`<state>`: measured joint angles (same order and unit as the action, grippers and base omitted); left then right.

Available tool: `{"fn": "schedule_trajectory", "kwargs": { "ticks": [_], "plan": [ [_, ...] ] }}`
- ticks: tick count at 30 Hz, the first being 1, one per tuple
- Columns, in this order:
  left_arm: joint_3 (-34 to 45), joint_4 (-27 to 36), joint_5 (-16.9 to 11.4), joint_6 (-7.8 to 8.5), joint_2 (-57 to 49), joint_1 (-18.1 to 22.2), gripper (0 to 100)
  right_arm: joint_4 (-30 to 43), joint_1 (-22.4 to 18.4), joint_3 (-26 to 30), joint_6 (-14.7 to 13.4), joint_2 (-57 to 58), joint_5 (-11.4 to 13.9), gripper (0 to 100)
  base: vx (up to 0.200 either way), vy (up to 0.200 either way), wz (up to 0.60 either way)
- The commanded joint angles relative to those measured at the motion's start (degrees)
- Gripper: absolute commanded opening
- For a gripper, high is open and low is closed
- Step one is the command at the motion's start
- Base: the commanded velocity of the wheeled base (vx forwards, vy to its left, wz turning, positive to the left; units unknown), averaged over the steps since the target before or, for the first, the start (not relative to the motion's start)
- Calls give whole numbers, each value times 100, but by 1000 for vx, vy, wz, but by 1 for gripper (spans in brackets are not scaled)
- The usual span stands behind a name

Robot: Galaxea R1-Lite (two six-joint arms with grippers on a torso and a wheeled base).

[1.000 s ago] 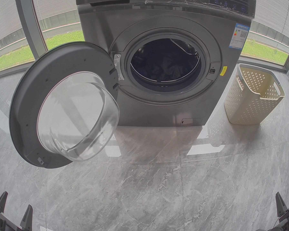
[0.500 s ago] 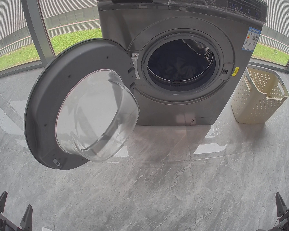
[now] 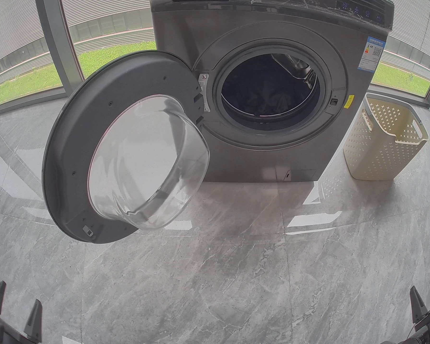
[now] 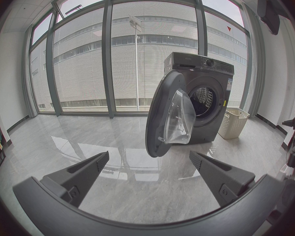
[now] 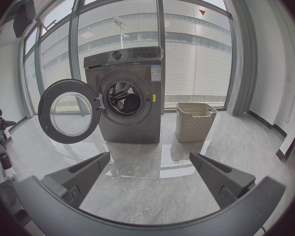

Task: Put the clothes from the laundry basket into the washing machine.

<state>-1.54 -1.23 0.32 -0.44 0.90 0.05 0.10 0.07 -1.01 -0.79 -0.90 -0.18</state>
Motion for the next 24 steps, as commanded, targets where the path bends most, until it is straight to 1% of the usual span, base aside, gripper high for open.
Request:
{"fn": "schedule_trajectory", "kwargs": {
  "ticks": [1, 3, 6, 8, 9, 11, 14, 18, 20, 22, 24],
  "plan": [
    [-1270, -123, -40, -193, 534, -22, 100, -1, 1, 92, 0, 90, 1, 100, 0, 0, 0],
    [-1622, -141, -146, -220, 1369, -119, 100, -1, 1, 92, 0, 90, -8, 100, 0, 0, 0],
    [-1718, -422, -243, -237, 2256, -277, 100, -1, 1, 92, 0, 90, 1, 100, 0, 0, 0],
    [-1718, -422, -243, -237, 2256, -277, 100, -1, 1, 92, 0, 90, 1, 100, 0, 0, 0],
    [-1798, -923, -251, -246, 3004, -321, 100, -1, 1, 92, 0, 90, 1, 100, 0, 0, 0],
    [-1877, -1301, -278, -264, 3478, -304, 100, -1, 1, 92, 0, 90, 1, 100, 0, 0, 0],
    [-2000, -1652, -374, -360, 4032, -286, 100, -1, 1, 92, 0, 90, 1, 100, 0, 0, 0],
    [-2255, -1810, -550, -343, 4621, -242, 100, -1, 1, 92, 0, 90, 1, 100, 0, 0, 0],
    [-2307, -1837, -585, -334, 4744, -242, 100, -1, 1, 92, 0, 90, 1, 100, 0, 0, 0],
    [-2466, -1986, -832, -308, 5201, -242, 100, -1, 1, 92, 0, 90, 1, 100, 0, 0, 0],
    [-2527, -2259, -998, -281, 5614, -216, 100, -1, 1, 92, 9, 90, 1, 100, 0, 0, 0]
  ]
}}
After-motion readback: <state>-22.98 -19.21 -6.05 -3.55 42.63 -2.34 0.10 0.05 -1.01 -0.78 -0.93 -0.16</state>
